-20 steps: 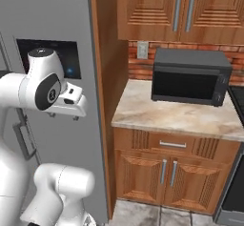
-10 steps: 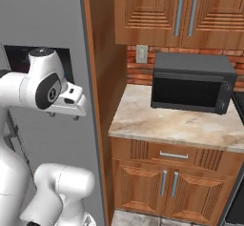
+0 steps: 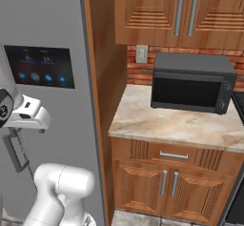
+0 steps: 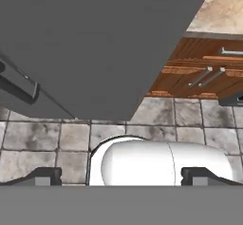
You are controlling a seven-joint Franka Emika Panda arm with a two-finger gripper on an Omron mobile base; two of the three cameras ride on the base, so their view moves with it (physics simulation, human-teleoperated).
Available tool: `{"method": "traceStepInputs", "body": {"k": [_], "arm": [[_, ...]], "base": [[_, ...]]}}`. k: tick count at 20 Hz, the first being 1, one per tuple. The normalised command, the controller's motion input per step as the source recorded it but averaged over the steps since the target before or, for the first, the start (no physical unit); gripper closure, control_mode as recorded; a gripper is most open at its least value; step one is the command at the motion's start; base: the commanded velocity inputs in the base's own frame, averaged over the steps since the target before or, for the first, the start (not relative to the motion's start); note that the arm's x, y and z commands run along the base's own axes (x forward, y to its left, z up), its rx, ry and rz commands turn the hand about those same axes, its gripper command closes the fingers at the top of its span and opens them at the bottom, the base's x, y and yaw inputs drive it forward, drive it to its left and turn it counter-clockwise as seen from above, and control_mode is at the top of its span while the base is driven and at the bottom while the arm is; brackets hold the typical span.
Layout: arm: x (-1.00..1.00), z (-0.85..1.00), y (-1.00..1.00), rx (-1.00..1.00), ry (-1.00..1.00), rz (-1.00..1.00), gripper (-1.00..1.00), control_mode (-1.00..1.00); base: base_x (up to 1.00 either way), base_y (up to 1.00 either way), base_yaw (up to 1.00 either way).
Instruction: Open the freezer door, pick up the ice cube tray from the freezer, and place it on the dining counter.
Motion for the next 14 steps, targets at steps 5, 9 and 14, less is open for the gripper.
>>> {"method": "traceStepInputs", "body": {"k": [5, 9, 14], "arm": [[0.03, -0.37, 1.00, -0.04, -0.05, 0.00, -1.00, -1.00], [0.19, -0.47, 1.00, 0.00, -0.05, 0.00, -1.00, -1.00], [0.15, -0.50, 1.00, 0.00, -0.09, 0.00, -1.00, -1.00]], "base": [[0.00, 0.00, 0.00], [0.00, 0.00, 0.00], [0.00, 0.00, 0.00]]}}
